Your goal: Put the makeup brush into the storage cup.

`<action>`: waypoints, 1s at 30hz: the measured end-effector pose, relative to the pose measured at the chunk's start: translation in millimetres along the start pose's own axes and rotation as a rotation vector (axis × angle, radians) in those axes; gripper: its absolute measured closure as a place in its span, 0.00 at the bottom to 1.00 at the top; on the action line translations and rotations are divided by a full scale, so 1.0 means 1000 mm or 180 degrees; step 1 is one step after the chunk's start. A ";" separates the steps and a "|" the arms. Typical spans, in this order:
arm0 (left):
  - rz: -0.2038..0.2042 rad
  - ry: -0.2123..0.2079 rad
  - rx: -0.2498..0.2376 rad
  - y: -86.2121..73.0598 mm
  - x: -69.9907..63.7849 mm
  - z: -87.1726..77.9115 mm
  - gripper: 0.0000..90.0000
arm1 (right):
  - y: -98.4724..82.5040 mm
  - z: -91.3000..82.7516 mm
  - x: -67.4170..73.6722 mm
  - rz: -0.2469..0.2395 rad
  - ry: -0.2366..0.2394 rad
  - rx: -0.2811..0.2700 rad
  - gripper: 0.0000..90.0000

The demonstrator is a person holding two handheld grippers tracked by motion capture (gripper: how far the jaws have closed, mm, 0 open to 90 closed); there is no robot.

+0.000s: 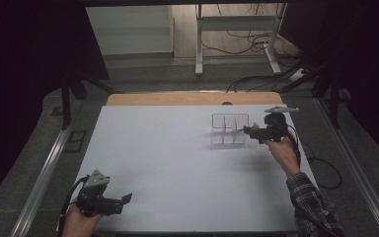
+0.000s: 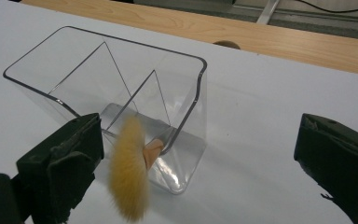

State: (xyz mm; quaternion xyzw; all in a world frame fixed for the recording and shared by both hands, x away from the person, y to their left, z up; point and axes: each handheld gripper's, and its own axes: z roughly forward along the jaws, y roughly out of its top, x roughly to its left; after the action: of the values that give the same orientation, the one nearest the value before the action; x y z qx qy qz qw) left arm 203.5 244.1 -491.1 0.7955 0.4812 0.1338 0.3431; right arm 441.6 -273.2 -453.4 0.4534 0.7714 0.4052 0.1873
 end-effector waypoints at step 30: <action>-0.0025 -0.0003 -0.0006 0.000 0.001 0.000 0.01 | -0.010 -0.014 0.007 -0.0097 0.0067 0.0220 0.00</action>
State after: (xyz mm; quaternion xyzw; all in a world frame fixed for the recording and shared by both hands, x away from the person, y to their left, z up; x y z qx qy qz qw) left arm 203.5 245.1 -491.0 0.7934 0.4840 0.1326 0.3445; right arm 423.2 -276.6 -452.7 0.4436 0.7937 0.3801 0.1695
